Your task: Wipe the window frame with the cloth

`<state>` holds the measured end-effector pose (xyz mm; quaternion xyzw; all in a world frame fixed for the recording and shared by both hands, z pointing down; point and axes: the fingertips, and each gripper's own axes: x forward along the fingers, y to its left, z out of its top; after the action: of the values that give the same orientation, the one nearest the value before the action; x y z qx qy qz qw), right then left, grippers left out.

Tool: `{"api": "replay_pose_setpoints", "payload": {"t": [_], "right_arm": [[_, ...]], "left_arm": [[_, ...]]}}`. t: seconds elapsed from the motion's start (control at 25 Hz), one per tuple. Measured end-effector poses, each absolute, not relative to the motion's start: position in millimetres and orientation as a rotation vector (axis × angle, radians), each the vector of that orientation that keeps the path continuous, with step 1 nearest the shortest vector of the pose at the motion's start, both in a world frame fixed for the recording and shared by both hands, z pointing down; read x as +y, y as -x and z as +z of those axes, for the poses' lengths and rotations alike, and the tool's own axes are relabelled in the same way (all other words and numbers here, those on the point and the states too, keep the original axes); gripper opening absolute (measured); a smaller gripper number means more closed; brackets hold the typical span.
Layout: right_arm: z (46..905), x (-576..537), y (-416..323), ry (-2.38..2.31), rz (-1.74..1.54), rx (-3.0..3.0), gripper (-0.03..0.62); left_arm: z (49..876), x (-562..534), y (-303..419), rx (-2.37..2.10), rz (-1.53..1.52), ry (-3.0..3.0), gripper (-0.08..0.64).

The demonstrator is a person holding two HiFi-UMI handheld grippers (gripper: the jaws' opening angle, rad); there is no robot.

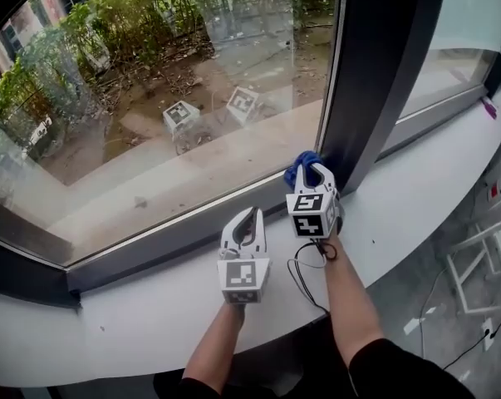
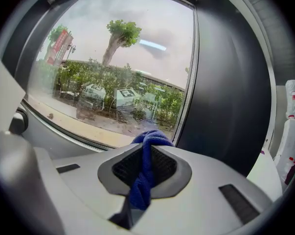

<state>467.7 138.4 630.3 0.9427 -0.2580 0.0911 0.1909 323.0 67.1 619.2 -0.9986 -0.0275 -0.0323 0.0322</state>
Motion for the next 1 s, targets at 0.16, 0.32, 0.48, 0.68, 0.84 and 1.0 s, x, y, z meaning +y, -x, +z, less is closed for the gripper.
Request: {"api": "replay_pose_setpoints", "payload": {"t": [0.16,0.32,0.48,0.68,0.84,1.0], "right_arm": [[632,133,-464,-2.663,0.257,-0.779,0.023],[633,126,-456,-2.655,0.27,-0.839,0.023],[634,114,-444,-2.629,0.282,-0.921,0.023],[633,105,-436,-2.609,0.273,-0.939,0.023],[632,96,-427,-2.586,0.261,-0.977,0.023],[632,87,-419,-2.554,0.245,-0.983,0.023]], "left_arm": [[623,62,-320,-0.074,-0.109,3.089,0.005],[621,58,-319,-0.044,-0.092,3.115,0.005],[622,56,-316,-0.023,-0.095,3.117,0.005],[621,48,-312,0.002,-0.094,3.114,0.005],[621,45,-305,0.02,-0.094,3.124,0.005],[622,40,-298,0.048,-0.096,3.14,0.005]]}}
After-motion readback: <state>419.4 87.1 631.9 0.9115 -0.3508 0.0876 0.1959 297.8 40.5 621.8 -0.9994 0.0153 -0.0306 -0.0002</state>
